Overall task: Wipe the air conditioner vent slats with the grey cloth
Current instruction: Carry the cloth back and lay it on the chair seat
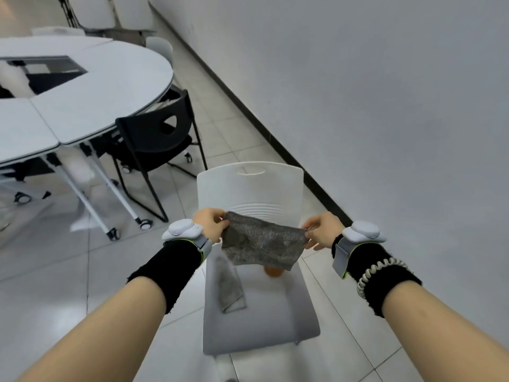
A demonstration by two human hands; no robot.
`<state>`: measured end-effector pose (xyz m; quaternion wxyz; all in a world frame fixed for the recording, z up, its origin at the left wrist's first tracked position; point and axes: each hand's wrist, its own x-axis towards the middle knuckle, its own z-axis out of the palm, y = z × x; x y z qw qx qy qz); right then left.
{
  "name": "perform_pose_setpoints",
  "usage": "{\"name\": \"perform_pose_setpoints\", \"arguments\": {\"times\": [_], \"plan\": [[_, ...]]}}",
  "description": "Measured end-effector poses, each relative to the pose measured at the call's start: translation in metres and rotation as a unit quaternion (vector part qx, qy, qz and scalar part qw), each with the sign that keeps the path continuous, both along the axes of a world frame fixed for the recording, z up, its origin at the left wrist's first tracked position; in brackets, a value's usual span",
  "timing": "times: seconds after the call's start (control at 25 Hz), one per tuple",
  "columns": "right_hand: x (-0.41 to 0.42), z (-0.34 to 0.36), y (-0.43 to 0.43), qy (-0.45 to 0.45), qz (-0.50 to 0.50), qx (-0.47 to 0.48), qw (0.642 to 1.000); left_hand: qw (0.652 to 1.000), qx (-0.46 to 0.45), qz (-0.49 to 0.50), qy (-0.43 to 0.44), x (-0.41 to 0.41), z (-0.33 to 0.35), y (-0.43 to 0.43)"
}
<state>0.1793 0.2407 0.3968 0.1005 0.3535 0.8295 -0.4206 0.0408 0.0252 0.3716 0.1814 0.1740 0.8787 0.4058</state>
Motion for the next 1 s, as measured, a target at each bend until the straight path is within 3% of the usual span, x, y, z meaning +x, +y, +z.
{"name": "perform_pose_setpoints", "arguments": {"times": [0.2,0.4,0.6,0.8,1.0], "plan": [[0.018,-0.038,-0.014,-0.052,0.057,0.013,0.997,0.999,-0.018,0.032,-0.024,0.033,-0.034,-0.030],[0.016,-0.080,-0.027,-0.143,0.144,0.001,0.979,0.991,-0.062,0.054,-0.103,0.046,-0.086,-0.046],[-0.006,-0.162,-0.033,-0.132,0.118,0.025,0.984,0.976,-0.101,0.079,-0.176,0.040,-0.179,-0.055],[-0.038,-0.241,-0.026,-0.136,0.123,0.050,0.982,0.975,-0.121,0.083,-0.167,0.019,-0.257,-0.050],[-0.058,-0.293,-0.023,-0.019,0.060,0.096,0.993,0.980,-0.149,0.114,-0.062,-0.003,-0.303,-0.041]]}}
